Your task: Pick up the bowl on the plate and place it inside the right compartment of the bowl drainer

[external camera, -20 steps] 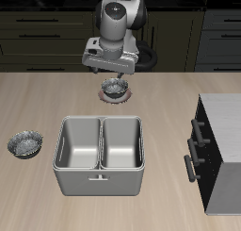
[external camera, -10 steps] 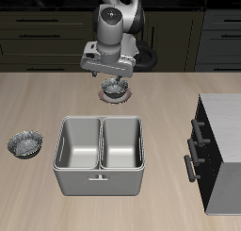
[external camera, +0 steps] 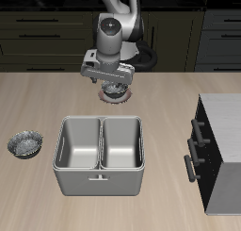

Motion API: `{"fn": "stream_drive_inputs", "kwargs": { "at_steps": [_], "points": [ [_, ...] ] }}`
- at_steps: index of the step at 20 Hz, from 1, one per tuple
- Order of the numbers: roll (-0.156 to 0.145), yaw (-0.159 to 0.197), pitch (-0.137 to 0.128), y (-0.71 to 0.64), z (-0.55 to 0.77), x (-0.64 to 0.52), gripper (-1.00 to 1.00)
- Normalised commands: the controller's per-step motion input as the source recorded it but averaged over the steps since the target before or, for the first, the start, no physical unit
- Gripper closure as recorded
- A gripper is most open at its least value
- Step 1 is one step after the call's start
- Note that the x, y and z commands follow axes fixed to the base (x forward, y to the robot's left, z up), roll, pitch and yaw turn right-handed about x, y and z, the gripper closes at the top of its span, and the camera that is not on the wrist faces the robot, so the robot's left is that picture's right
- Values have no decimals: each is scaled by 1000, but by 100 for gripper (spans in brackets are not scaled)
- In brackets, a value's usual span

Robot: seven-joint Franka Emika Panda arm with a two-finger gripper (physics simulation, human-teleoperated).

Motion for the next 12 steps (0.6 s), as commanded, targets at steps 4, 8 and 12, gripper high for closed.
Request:
{"fn": "stream_drive_inputs", "kwargs": {
  "at_steps": [4,8,12],
  "points": [
    [4,-21,43,10,-231,4,-100],
    [92,-49,88,122,-295,-89,-100],
    [49,-7,-39,60,30,-55,100]
  ]
}}
